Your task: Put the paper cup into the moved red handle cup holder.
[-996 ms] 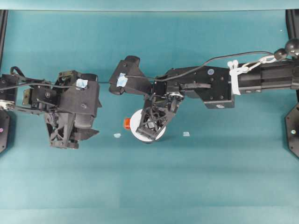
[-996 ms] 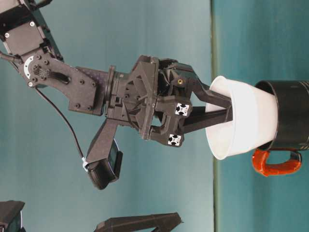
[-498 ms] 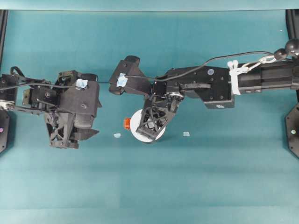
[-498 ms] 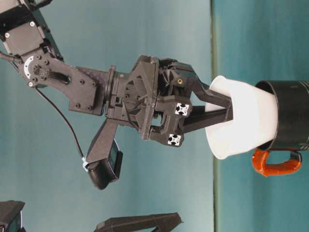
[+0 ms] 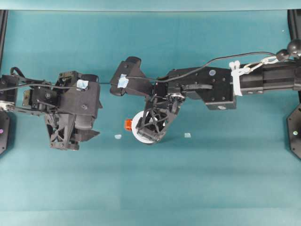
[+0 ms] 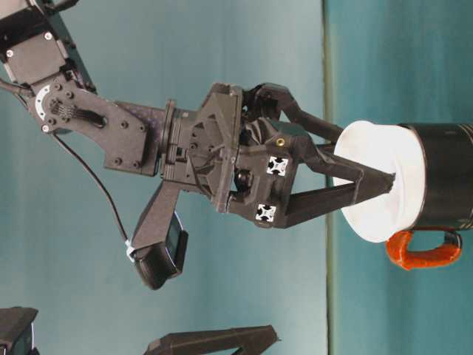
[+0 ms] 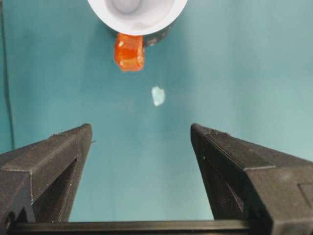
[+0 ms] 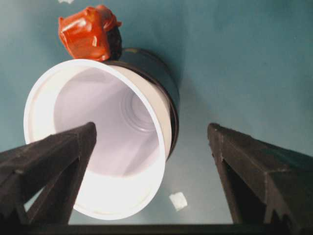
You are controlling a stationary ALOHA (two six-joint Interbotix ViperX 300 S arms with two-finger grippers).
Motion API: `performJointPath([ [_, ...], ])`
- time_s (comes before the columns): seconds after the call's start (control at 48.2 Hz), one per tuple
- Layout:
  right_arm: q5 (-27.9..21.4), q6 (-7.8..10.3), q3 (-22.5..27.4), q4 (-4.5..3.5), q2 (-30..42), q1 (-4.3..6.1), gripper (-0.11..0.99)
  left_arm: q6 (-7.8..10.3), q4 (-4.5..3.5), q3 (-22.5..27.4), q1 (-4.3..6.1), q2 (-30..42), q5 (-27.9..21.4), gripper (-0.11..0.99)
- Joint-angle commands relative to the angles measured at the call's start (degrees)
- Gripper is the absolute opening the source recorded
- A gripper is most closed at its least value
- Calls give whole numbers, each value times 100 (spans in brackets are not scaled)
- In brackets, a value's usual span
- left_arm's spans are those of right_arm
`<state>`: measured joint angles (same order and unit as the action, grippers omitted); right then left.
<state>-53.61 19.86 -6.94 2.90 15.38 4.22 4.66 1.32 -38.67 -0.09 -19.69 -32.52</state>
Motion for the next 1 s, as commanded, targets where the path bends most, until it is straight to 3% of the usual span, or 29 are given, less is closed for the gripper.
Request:
performJointPath([
  [0.0,18,-18,35,-35,-369,-26,81,0,0,88,18,-62,35,88],
  [0.228,35,-26,35,-35,-457,-26,81,0,0,79,18,-62,35,88],
  [0.456,114,-26,-114,-193,-1090,-26,81,0,0,70,18,-79,26,88],
  [0.56,237,-26,-281,-202,-1529,-26,81,0,0,70,18,-88,26,88],
  [0.83,967,-35,-932,-211,-2654,-44,81,-9,0,62,18,-88,26,88],
  [0.975,1521,-35,-1468,-325,-3173,-79,81,-9,0,62,18,-88,26,88],
])
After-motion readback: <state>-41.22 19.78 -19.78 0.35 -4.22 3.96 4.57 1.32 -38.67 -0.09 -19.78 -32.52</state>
